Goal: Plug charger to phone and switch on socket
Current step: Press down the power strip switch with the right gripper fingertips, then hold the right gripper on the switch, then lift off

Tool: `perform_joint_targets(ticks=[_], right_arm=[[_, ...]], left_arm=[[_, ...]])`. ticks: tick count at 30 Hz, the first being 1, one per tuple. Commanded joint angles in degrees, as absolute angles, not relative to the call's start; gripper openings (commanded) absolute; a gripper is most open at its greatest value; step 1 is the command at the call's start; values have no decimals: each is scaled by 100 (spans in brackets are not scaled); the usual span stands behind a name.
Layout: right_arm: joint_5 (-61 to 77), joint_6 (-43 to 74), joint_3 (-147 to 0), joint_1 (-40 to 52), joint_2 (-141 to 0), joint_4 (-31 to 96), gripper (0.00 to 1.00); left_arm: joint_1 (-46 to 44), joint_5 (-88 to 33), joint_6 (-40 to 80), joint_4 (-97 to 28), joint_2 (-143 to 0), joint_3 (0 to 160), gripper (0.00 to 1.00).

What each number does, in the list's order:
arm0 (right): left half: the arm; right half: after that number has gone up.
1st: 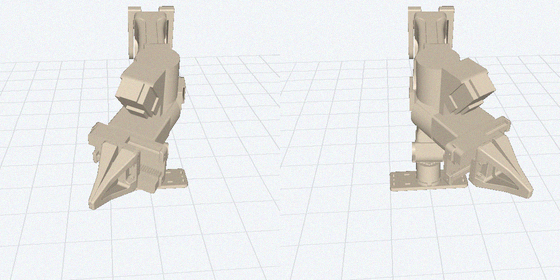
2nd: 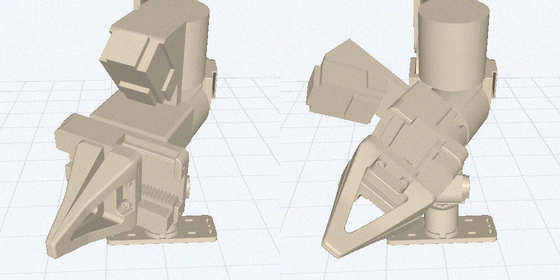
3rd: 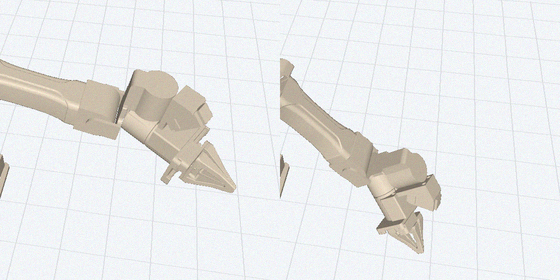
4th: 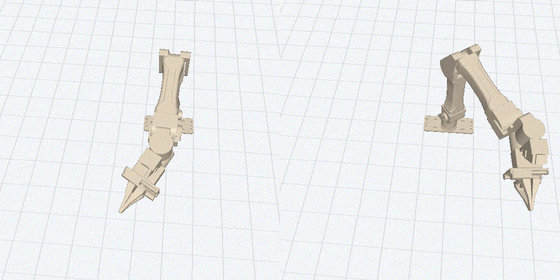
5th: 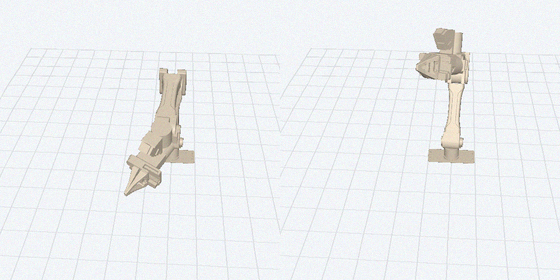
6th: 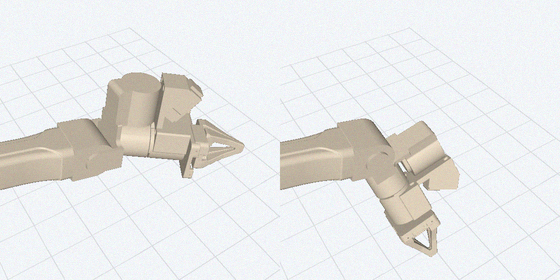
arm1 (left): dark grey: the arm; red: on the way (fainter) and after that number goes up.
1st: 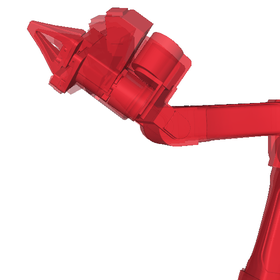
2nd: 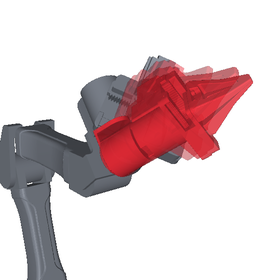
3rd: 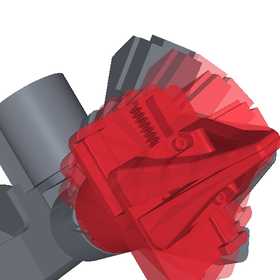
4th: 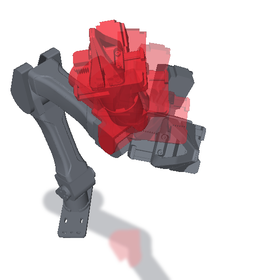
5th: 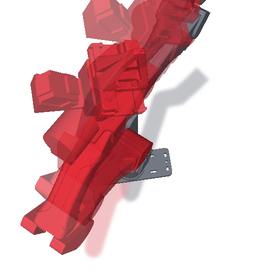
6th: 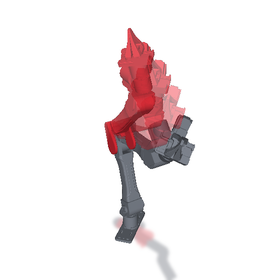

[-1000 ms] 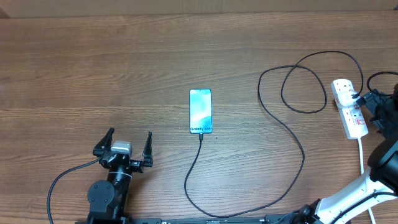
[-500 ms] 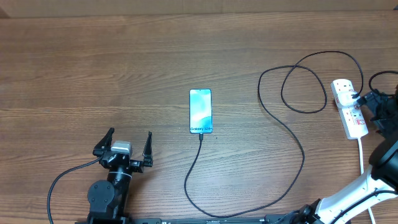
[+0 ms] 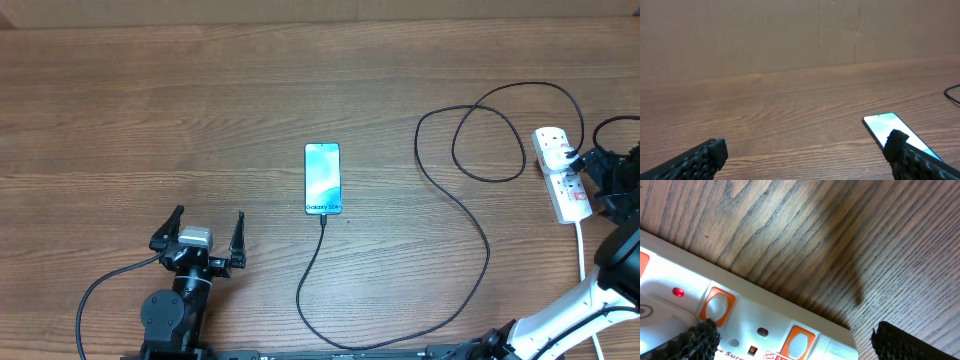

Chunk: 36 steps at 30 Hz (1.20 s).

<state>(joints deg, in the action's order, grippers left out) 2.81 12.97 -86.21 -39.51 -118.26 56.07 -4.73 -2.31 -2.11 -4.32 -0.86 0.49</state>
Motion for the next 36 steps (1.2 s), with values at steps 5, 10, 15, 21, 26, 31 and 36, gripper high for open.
perform_joint_targets(ticks=[5, 10, 15, 21, 26, 31, 36], right_arm=[[591, 1151, -8737, -3918, -11979, 5889, 100], [567, 1155, -9017, -4058, -11690, 6086, 100], [384, 1201, -9015, -4101, -11478, 6016, 100], [305, 1216, -9002, -4101, -11487, 5946, 100], [311, 1216, -9002, -4101, -11487, 6058, 100], [1133, 628, -9002, -4101, -11454, 6191, 91], [1229, 569, -9002, -4014, -11410, 6270, 91]], left_arm=[[-440, -191, -327, -440, -40, 27, 100], [-440, -191, -327, -440, -40, 27, 100], [-440, -191, -327, -440, -40, 27, 100], [-440, -191, -327, -440, -40, 27, 100], [-440, -191, -327, -440, -40, 27, 100], [-440, -191, -327, -440, -40, 27, 100], [-440, -191, -327, -440, -40, 27, 100]])
